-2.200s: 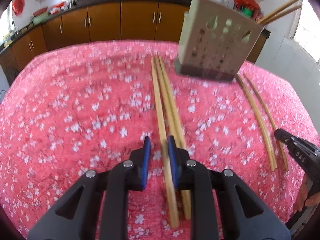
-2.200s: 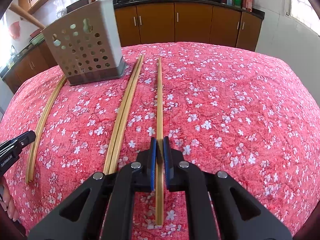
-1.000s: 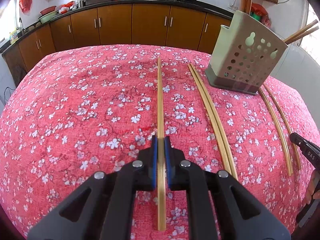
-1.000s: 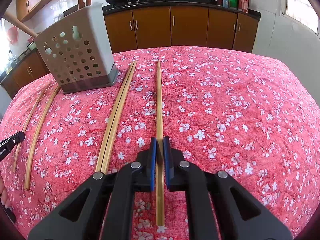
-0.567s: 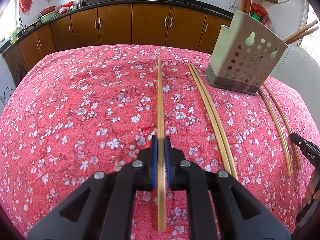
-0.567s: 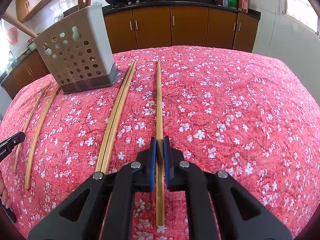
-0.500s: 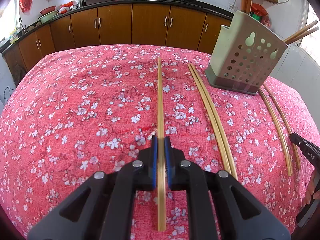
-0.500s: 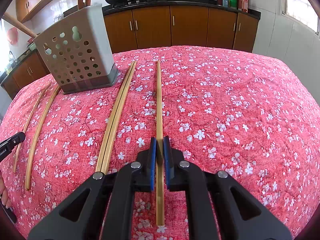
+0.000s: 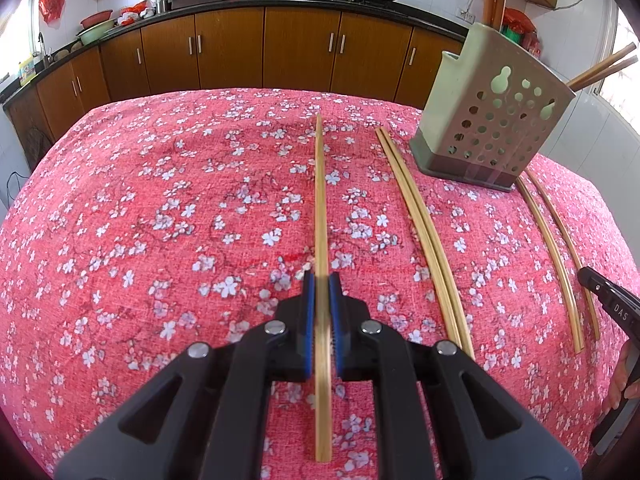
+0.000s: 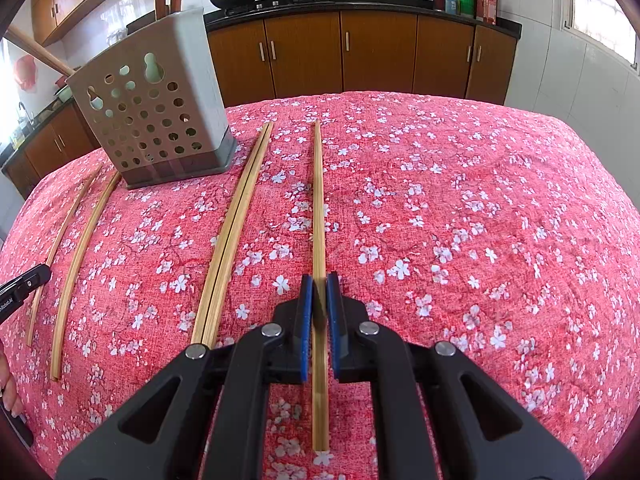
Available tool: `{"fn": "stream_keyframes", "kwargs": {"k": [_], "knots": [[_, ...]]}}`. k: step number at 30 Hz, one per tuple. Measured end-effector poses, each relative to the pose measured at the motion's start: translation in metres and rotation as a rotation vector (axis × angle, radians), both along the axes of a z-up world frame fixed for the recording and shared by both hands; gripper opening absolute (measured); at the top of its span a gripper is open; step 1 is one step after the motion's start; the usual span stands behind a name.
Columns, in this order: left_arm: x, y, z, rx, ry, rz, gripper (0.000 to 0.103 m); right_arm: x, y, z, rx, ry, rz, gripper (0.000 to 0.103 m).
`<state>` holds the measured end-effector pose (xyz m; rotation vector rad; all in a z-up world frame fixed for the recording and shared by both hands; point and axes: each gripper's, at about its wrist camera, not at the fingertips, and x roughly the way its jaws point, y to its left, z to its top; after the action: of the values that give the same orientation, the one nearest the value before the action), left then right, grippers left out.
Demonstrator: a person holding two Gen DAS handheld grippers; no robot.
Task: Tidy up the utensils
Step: 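Lift the left tool's chopstick into the holder while the right tool does likewise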
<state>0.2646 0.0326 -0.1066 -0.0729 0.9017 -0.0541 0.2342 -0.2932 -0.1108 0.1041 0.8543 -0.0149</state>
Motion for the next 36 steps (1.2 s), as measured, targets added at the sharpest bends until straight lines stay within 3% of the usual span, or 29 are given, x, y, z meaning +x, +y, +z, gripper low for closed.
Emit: {"fn": "stream_keyframes", "kwargs": {"k": [29, 36], "knots": [[0.0, -0.001, 0.001, -0.007, 0.0, 0.001, 0.011, 0.001, -0.001, 0.001, 0.003, -0.001, 0.0, 0.009], [-0.012, -0.007, 0.0, 0.051, 0.0, -0.022, 0.011, -0.01, -0.003, 0.001, 0.025, -0.002, -0.004, 0.009]]}}
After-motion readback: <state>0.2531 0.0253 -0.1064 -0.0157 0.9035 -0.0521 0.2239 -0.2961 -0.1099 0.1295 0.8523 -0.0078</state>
